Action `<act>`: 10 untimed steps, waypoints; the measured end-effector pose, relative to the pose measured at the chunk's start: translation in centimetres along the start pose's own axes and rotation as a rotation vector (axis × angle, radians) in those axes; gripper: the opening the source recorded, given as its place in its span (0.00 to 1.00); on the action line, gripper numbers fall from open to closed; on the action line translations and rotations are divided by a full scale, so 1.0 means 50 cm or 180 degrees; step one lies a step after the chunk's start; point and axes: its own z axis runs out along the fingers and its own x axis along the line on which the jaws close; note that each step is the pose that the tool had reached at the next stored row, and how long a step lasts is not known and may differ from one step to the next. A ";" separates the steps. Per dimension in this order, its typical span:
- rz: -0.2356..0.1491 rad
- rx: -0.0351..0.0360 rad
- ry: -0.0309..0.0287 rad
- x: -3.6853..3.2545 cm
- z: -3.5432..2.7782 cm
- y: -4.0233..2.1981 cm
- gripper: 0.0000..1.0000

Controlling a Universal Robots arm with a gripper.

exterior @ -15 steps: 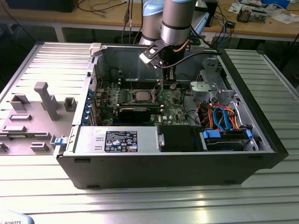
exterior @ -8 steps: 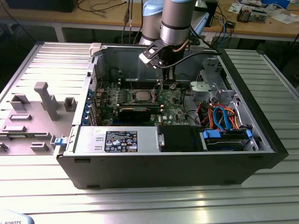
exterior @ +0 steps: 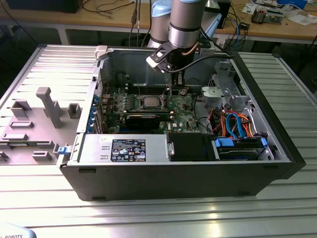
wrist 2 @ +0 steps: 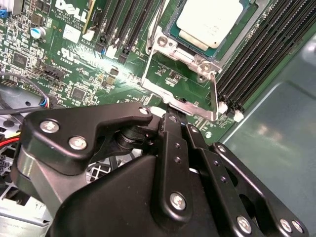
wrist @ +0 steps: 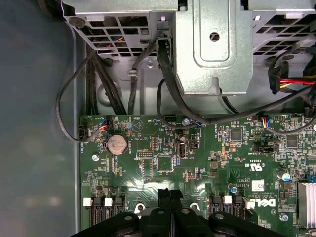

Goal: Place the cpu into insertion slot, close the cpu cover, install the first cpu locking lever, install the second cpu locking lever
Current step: 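Close the cpu cover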

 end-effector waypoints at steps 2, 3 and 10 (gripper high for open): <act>0.0001 0.0000 0.0000 0.000 0.000 -0.001 0.11; 0.0001 0.0000 0.0000 0.000 0.000 -0.002 0.11; 0.0001 0.0000 0.0000 0.000 0.000 -0.014 0.11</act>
